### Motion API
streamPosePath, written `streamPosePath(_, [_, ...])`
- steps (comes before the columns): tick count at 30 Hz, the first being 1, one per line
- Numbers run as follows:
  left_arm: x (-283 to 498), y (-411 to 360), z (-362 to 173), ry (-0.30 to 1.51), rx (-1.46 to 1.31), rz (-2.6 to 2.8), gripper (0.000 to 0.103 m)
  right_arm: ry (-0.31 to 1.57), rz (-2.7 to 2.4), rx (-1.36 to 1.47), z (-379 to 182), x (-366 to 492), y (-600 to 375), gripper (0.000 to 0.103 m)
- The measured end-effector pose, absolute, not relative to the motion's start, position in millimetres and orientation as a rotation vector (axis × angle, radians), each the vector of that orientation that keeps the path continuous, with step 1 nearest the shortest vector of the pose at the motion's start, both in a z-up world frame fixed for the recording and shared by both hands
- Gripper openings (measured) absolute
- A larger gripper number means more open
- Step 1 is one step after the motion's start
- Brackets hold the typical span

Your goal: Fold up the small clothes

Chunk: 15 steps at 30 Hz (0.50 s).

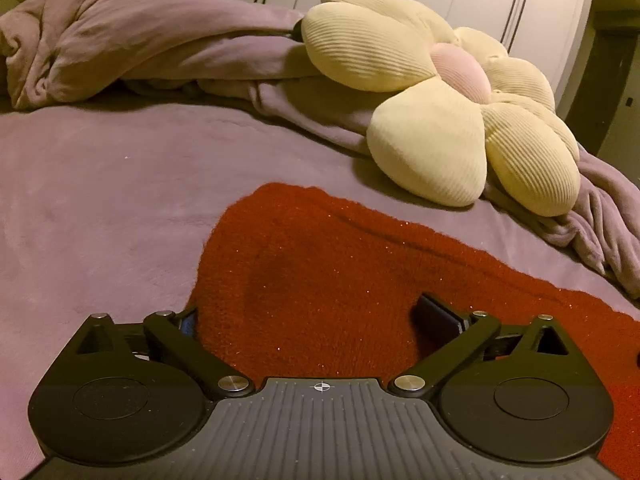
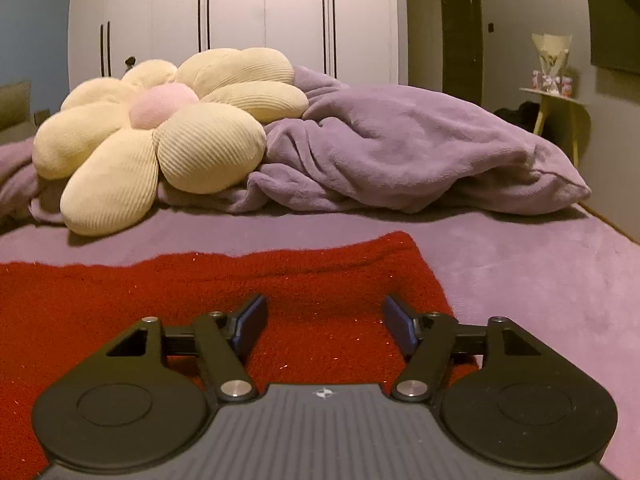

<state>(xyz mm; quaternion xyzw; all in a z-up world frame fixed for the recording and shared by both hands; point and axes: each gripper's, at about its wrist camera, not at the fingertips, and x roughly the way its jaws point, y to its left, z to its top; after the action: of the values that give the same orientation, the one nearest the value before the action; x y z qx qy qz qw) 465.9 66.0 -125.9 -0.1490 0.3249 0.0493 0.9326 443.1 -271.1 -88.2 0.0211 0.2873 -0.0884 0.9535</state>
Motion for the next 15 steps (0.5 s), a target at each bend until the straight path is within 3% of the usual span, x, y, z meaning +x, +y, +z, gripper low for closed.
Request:
streamPosePath(11, [426, 42, -94, 0.737, -0.194, 0.025, 0.103, 0.613, -0.099, -0.046, -51, 418, -235, 0.069])
streamPosePath(15, [411, 10, -91, 0.769, -0.001, -0.017, 0.103, 0.679, -0.001, -0.102, -46, 393, -211, 0.068])
